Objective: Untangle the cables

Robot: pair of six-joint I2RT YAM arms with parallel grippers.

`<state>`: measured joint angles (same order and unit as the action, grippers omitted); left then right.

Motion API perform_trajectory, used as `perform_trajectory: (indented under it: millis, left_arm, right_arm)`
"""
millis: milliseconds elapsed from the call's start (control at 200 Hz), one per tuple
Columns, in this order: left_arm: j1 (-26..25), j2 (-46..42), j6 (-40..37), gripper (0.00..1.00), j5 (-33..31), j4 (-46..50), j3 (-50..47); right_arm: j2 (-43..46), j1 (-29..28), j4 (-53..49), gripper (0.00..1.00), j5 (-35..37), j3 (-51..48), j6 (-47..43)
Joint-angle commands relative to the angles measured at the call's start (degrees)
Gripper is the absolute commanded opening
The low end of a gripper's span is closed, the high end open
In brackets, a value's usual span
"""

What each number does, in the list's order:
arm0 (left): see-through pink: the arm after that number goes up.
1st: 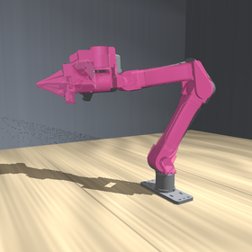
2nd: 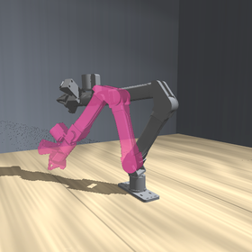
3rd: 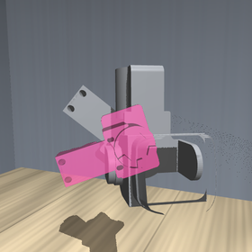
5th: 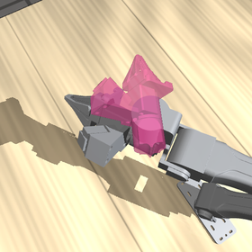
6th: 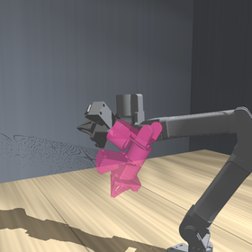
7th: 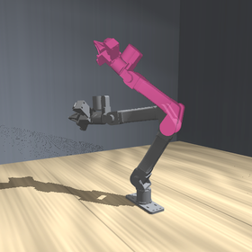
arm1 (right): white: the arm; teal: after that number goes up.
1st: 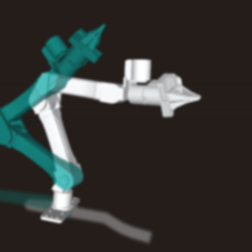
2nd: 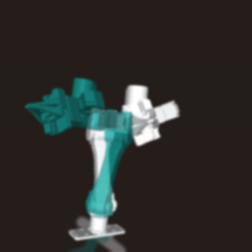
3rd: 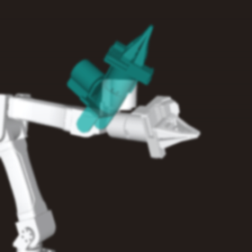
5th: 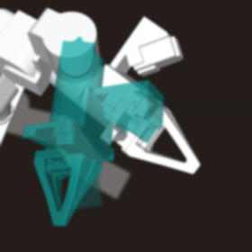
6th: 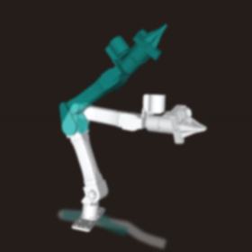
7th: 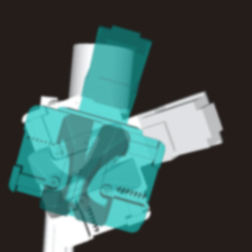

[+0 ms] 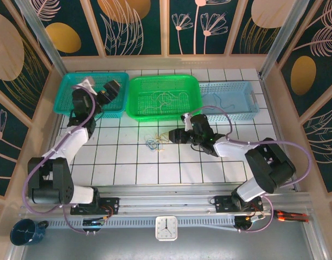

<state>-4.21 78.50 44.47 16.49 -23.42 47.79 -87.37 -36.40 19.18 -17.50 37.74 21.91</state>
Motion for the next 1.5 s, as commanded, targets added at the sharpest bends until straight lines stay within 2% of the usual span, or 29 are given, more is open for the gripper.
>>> perform_trajectory:
  millis: [0,95,220,661,761,861,981,1071,1366,1496]
  left_arm:
    - [-4.6,-3.4,4.7,0.99,-0.6,-2.4,-4.2]
    - [-9.2,-5.2,6.2,0.99,-3.6,-3.3,-7.7]
    - [-12.7,-7.1,7.6,0.99,-5.9,-3.5,-10.6]
    - [-13.9,-8.8,10.8,0.99,-4.2,-4.1,-13.4]
    - [-14.2,-9.0,11.7,0.99,-3.9,-4.7,-13.9]
    - [-14.7,-9.3,12.2,0.99,-3.7,-5.0,-14.1]
    - [-15.6,-9.4,12.8,0.99,-3.9,-5.1,-14.1]
    - [-16.5,-9.4,12.8,0.99,-4.1,-5.1,-14.3]
    - [-18.3,-9.0,13.2,0.99,-4.0,-7.2,-17.0]
    - [-19.2,-8.8,13.9,0.99,-4.1,-8.9,-18.3]
  right_arm:
    - [-1.8,0.2,0.5,0.58,-0.2,1.6,-4.3]
    - [-3.5,0.1,-0.2,0.58,-0.5,2.3,-7.0]
    - [-5.7,-0.2,-1.3,0.57,-0.6,3.7,-9.3]
    - [-14.4,-2.2,-1.5,0.50,0.5,9.5,-11.8]
    - [-15.6,-2.2,-1.3,0.45,0.7,9.8,-12.0]
    - [-16.2,-2.2,-1.6,0.32,1.4,9.5,-12.4]
    - [-14.8,-2.1,-2.2,0.11,1.9,8.9,-12.5]
    - [-12.2,-2.2,-2.8,0.00,1.8,8.2,-12.4]
    - [0.5,-2.1,-3.0,0.00,-0.4,4.3,-8.3]
    - [2.7,-2.2,-1.9,0.00,-1.0,2.9,-6.6]
